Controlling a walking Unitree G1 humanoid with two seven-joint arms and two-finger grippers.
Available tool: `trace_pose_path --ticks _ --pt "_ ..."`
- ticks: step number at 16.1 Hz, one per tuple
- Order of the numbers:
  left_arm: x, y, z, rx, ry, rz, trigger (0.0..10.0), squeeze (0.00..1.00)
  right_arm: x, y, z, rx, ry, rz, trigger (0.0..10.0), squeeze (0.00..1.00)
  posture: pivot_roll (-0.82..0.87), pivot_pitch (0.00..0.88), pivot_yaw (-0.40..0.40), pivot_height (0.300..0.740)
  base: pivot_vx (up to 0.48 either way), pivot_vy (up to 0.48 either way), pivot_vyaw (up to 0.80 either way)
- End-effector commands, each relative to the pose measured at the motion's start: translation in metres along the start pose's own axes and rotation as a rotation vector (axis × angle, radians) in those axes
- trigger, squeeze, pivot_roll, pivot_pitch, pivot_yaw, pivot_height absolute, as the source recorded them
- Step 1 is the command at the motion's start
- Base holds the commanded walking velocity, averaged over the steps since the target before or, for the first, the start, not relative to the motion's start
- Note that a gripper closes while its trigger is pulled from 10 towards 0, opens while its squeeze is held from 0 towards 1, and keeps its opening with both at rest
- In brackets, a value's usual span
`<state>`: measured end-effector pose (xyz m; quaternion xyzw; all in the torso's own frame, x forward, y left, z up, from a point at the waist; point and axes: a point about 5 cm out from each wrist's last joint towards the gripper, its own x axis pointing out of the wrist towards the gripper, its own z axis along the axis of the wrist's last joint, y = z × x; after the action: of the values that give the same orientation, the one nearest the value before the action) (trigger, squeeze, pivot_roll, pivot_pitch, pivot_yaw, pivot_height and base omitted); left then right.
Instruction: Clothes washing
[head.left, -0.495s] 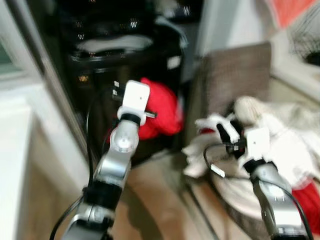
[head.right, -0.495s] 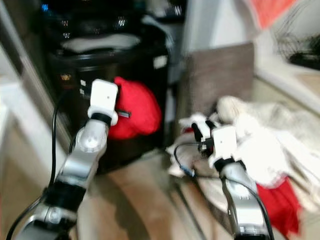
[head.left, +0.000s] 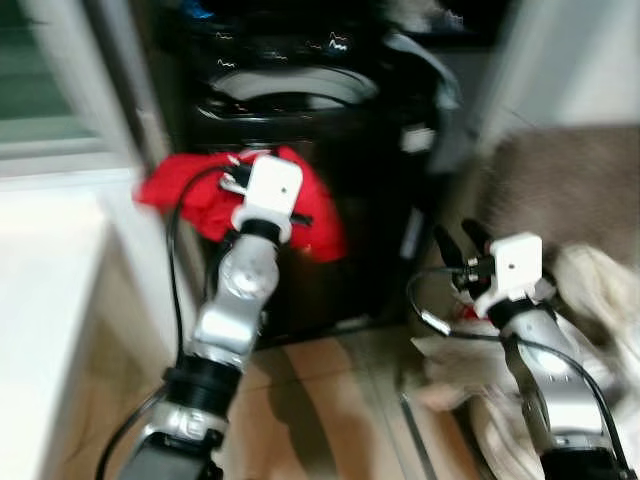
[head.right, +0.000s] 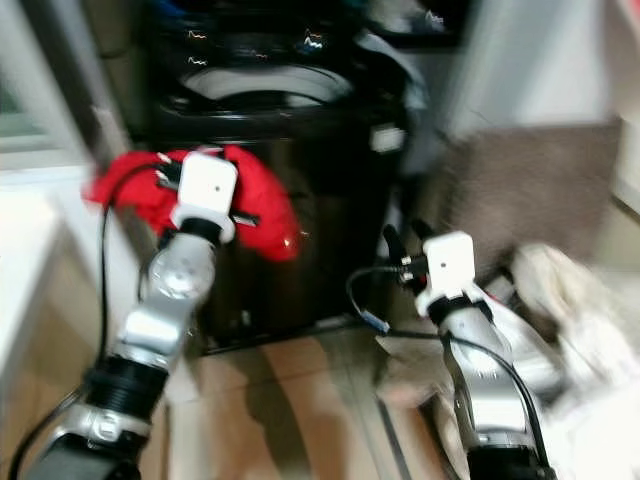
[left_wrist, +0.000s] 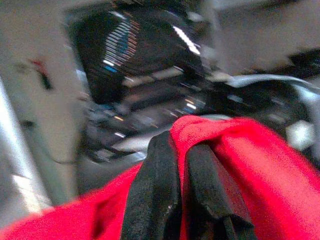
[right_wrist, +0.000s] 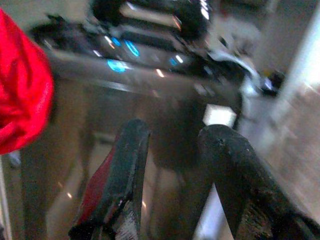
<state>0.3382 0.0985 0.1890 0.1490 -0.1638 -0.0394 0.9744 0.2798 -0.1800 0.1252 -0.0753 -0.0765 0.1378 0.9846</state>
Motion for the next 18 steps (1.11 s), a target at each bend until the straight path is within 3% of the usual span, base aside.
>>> trace_pose_path --ticks 1,3,6,11,14,16,17,18 --pt "0.006 0.007 0.012 0.013 -0.049 0.019 0.0 0.00 0.006 0.008 0.007 0.005 -0.036 0.023 10.0 0.00 -0.06 0.013 -0.028 0.740 0.439 0.000 0.00" --pt "0.012 0.011 0.019 0.005 -0.065 0.048 0.0 0.00 0.008 0.010 0.009 0.008 -0.039 0.027 10.0 0.00 -0.06 0.013 -0.027 0.740 0.465 0.000 0.00" --pt "0.016 0.007 0.026 0.072 -0.087 0.021 0.0 0.00 0.009 0.011 0.010 0.009 -0.044 0.024 10.0 0.00 -0.06 0.015 -0.024 0.740 0.435 -0.086 0.00" --pt "0.042 0.001 0.075 0.122 -0.245 -0.082 0.0 0.00 0.007 0.014 0.008 0.016 -0.043 0.027 10.0 0.00 -0.06 0.016 -0.022 0.740 0.313 -0.362 0.00" --pt "0.065 0.001 0.103 0.144 -0.305 -0.115 0.0 0.00 0.007 0.016 0.007 0.019 -0.038 0.033 10.0 0.00 -0.07 0.012 -0.017 0.740 0.314 -0.360 0.00" --pt "0.095 0.015 0.140 0.180 -0.350 -0.139 0.0 0.00 0.004 0.018 0.004 0.021 -0.030 0.034 10.0 0.00 -0.07 0.011 -0.004 0.740 0.390 -0.274 0.00" --pt "0.101 0.021 0.149 0.186 -0.359 -0.131 0.0 0.00 0.003 0.018 0.003 0.022 -0.028 0.035 10.0 0.00 -0.08 0.010 -0.002 0.740 0.435 0.000 0.00" --pt "0.115 0.037 0.163 0.201 -0.340 -0.110 0.0 0.00 0.000 0.021 0.001 0.026 -0.021 0.032 10.0 0.00 -0.09 0.010 0.024 0.740 0.435 0.000 0.00"
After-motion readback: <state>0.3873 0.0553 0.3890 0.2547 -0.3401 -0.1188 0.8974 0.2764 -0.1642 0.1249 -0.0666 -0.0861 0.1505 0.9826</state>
